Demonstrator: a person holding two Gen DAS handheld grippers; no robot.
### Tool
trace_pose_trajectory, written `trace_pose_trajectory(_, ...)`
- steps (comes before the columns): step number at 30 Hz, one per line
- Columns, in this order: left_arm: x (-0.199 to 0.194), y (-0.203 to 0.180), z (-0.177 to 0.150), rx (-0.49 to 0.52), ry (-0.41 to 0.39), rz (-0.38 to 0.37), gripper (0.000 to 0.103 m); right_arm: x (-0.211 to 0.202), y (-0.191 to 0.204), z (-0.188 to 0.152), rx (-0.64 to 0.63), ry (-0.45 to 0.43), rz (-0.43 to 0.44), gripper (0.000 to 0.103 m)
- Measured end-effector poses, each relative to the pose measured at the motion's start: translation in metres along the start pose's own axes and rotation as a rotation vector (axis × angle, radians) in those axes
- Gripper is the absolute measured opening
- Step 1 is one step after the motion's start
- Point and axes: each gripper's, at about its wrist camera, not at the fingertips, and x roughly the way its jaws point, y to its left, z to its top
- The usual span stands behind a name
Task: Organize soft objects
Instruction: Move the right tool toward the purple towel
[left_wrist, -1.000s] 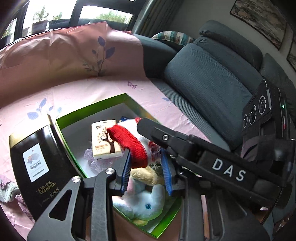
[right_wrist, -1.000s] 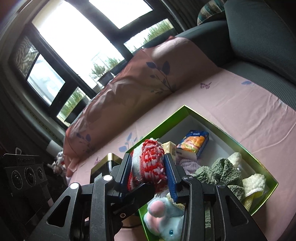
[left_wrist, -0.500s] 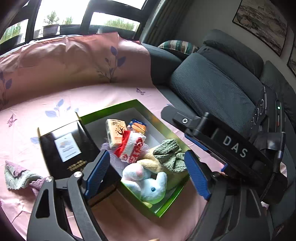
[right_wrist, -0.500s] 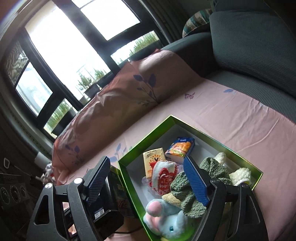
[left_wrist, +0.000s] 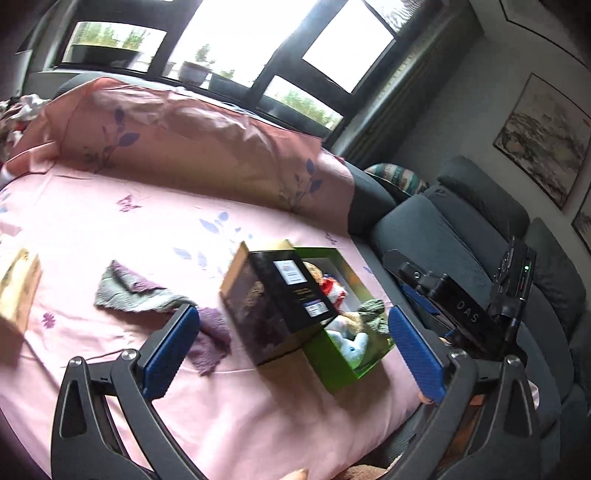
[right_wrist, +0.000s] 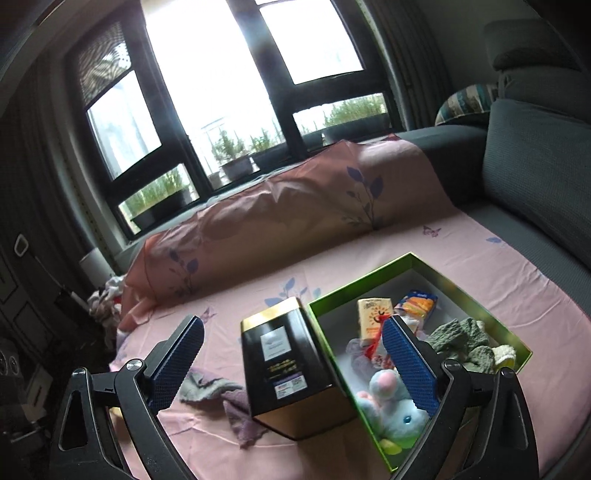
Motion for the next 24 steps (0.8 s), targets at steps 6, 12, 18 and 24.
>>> trace_pose_trajectory(6,-0.041,0.06,-0.024,-0.064,-0.025,0.19,0.102,0.023,0.059,-0.029,-0.07,0.146,0.118,0.098)
trace_pose_trajectory(12,-0.052,0.121,-0.053,-0.14,-0.053,0.306,0.102,0.08,0.11,-0.082,-0.177,0.348,0.102,0.098)
trace_pose_trajectory(18,-0.049,0.152,-0.061,-0.209,-0.017,0.385,0.102,0.15,0.109,-0.125,-0.217,0.464,-0.061,0.096)
trace_pose_trajectory(24,-0.051,0.144,-0.065,-0.148,-0.025,0.403,0.102,0.198,0.095,-0.151,-0.227,0.551,-0.162,0.081)
